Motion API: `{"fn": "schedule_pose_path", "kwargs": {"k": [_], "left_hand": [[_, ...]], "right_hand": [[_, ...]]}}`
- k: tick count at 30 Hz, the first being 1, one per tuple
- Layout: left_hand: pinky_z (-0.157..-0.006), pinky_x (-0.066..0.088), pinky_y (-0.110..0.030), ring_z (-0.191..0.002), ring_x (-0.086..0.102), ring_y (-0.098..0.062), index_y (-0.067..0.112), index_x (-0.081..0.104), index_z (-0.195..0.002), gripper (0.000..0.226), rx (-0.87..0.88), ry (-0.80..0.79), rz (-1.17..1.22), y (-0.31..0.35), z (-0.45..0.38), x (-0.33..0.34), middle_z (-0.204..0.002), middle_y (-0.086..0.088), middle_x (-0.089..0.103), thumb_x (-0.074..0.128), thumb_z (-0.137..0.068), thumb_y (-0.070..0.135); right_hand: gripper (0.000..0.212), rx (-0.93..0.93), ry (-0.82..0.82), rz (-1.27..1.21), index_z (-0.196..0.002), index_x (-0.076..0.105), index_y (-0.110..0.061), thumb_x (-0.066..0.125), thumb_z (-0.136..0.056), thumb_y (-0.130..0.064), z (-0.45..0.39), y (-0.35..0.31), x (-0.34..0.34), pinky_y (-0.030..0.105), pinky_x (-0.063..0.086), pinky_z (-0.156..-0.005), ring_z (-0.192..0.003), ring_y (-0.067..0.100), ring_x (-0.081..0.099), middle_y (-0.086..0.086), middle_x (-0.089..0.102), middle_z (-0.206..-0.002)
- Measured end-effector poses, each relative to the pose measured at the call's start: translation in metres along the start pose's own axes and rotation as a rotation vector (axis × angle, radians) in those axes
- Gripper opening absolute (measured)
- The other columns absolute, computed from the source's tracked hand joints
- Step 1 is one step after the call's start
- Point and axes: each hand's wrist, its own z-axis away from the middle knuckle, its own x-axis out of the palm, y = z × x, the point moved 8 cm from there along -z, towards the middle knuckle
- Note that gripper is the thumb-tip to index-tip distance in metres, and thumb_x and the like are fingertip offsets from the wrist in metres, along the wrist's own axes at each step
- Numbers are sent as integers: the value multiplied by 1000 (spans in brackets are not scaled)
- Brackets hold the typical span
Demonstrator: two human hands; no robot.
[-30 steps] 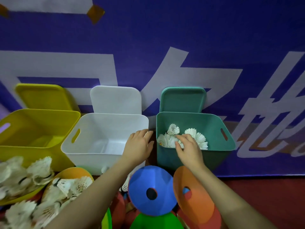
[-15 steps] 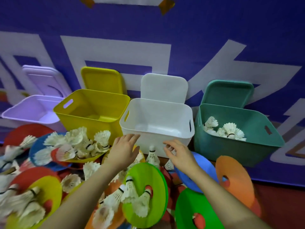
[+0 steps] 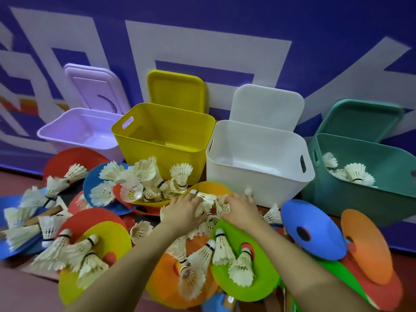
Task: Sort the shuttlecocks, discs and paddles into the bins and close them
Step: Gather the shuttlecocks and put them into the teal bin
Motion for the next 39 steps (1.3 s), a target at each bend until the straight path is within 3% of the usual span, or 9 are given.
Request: {"fn": "schedule_pose_path", "kwargs": {"k": [3, 9, 16, 19, 23, 27, 29, 32, 39], "left_hand": [[-104, 27, -36, -129, 37, -22, 24, 48, -129, 48, 44, -2, 6, 2, -5, 10, -140, 1, 40, 48, -90, 51], [-97, 32, -30, -122, 43, -19, 22, 59, -118, 35, 171, 107, 63, -6, 0, 8, -134, 5, 46, 52, -91, 42], [-94, 34, -34, -112, 51, -23, 15, 66, -105, 19, 136, 286, 103, -14, 6, -6, -119, 0, 60, 51, -94, 21], [-98, 31, -34, -120, 45, -22, 21, 59, -119, 28, 115, 217, 35, -15, 5, 1, -128, 4, 54, 52, -93, 28], [-85, 36, -33, -106, 52, -25, 14, 65, -102, 19, 61, 191, -6, -14, 8, 9, -113, -1, 57, 52, -93, 24], [-61, 47, -31, -68, 63, -24, 12, 65, -68, 15, 126, 400, 38, -7, 16, -7, -78, -1, 62, 80, -69, 14], [-62, 48, -32, -70, 63, -24, 11, 65, -72, 10, 200, 517, 78, 4, 22, -27, -81, -2, 63, 71, -78, 16], [-61, 46, -31, -69, 61, -23, 10, 65, -74, 28, 277, 665, 119, 25, 25, -66, -80, -2, 63, 48, -86, 28], [-62, 31, -29, -69, 63, -25, 10, 65, -74, 29, 404, 804, 163, 101, -12, -125, -78, -4, 64, 47, -85, 30]], "right_hand": [[17, 12, 100, 35, -101, 65, -22, 52, -91, -28, 2, -4, 3, 36, 24, -101, -112, 21, 50, -2, 60, -111], [16, 46, 362, -100, -83, 64, -21, 51, -92, -23, 14, -2, -16, 31, 18, -87, -95, 19, 54, -5, 64, -91], [13, 10, 491, -177, -80, 66, -20, 57, -88, -25, 37, -1, -34, 26, 15, -76, -81, 18, 57, -7, 66, -81], [11, 18, 525, -203, -83, 68, -20, 59, -88, -25, 48, 6, -42, 25, 14, -75, -82, 17, 57, -8, 66, -82], [12, 26, 507, -213, -87, 67, -20, 58, -91, -26, 57, 7, -40, 27, 15, -76, -88, 15, 56, -8, 66, -87], [12, 22, 565, -246, -87, 68, -19, 58, -90, -26, 64, 5, -42, 25, 16, -76, -85, 15, 57, -8, 66, -85], [15, 0, 633, -270, -84, 68, -18, 56, -88, -27, 70, 5, -49, 24, 16, -73, -79, 15, 59, -8, 66, -81], [24, -29, 746, -290, -84, 67, -19, 48, -88, -33, 79, 10, -69, 22, 16, -71, -78, 8, 53, -8, 66, -79], [26, 43, 934, -297, -85, 67, -18, 47, -87, -34, 100, 83, -128, 29, 26, -76, -78, 5, 52, -7, 67, -82]]}}
